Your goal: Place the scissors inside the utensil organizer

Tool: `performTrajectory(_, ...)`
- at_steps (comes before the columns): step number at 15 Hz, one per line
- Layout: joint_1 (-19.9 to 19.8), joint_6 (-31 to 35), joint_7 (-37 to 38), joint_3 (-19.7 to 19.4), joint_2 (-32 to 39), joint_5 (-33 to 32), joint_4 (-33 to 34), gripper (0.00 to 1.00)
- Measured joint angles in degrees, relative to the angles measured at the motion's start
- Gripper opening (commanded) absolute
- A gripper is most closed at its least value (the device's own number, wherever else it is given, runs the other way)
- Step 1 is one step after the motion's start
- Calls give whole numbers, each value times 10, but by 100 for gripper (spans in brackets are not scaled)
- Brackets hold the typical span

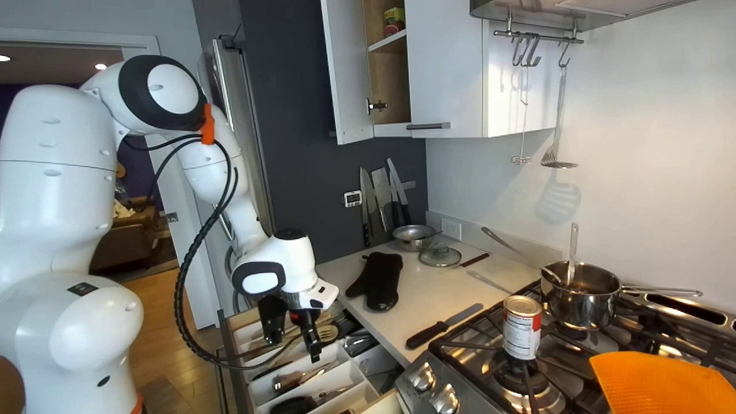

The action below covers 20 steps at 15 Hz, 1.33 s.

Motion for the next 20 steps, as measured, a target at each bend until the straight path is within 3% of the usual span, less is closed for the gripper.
performTrajectory(3, 98, 13, 77, -95, -40, -110, -33, 99)
performTrajectory(8, 259, 20, 162, -294, -54, -277, -19, 100)
performTrajectory(12, 375, 21, 202, -439, -62, -358, 7, 100)
performTrajectory(17, 504, 6, 236, -564, -85, -405, 22, 100)
performTrajectory(20, 555, -18, 251, -605, -93, -416, 23, 100)
